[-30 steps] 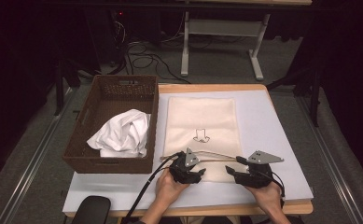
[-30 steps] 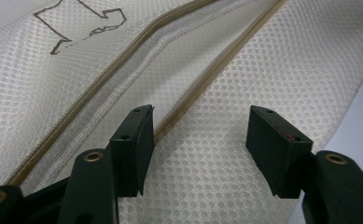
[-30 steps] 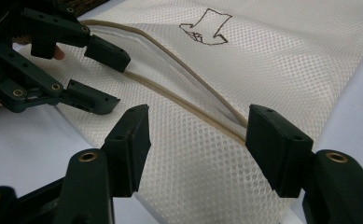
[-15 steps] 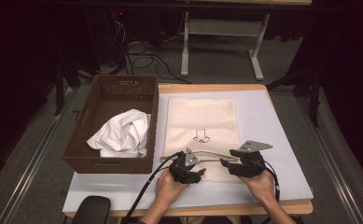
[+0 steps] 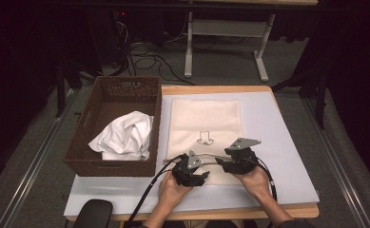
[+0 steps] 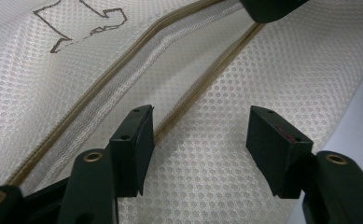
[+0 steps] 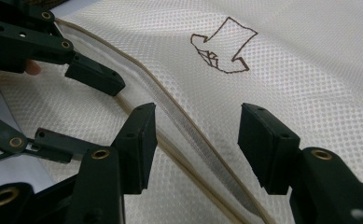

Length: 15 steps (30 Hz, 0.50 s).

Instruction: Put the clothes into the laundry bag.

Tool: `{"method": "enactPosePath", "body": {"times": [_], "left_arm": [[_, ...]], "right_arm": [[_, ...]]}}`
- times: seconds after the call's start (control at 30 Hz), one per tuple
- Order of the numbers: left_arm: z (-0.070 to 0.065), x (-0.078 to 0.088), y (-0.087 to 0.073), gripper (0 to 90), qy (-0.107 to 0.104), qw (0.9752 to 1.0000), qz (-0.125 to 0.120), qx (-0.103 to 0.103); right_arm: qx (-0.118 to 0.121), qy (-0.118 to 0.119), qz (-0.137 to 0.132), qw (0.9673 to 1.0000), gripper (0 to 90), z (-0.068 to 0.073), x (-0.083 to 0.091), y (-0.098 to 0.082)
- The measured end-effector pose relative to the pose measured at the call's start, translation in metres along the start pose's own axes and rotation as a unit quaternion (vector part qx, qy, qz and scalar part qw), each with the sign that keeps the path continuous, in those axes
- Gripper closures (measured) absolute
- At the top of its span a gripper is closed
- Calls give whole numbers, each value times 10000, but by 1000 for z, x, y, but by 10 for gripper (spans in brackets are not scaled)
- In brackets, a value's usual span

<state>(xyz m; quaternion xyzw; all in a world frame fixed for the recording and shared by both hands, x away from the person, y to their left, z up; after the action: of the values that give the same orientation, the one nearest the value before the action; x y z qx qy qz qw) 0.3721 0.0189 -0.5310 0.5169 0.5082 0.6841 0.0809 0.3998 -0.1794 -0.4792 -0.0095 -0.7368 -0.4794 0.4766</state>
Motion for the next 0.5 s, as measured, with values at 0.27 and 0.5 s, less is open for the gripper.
{"method": "enactPosePath", "body": {"times": [0.27, 0.5], "left_arm": [[0, 0, 0, 411, -13, 10000, -6, 17], [0, 0, 0, 409, -19, 10000, -9, 31]], "right_arm": [[214, -116, 84, 9997, 511, 6, -12, 5], [333, -165, 238, 9990, 526, 10, -22, 6]]}}
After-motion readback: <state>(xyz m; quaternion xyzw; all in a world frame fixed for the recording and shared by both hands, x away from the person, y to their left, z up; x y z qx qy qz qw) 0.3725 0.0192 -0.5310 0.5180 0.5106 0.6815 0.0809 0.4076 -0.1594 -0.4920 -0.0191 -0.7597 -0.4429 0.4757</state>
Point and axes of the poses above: each handheld gripper's, and its own axes: x roughly backward along the jaws, y roughly out of its top, z roughly to its left, the point moved 1 cm from there along -x, roughly forward along the jaws, and after that the axes turned 3 degrees about -y, right-handed, at the moved point
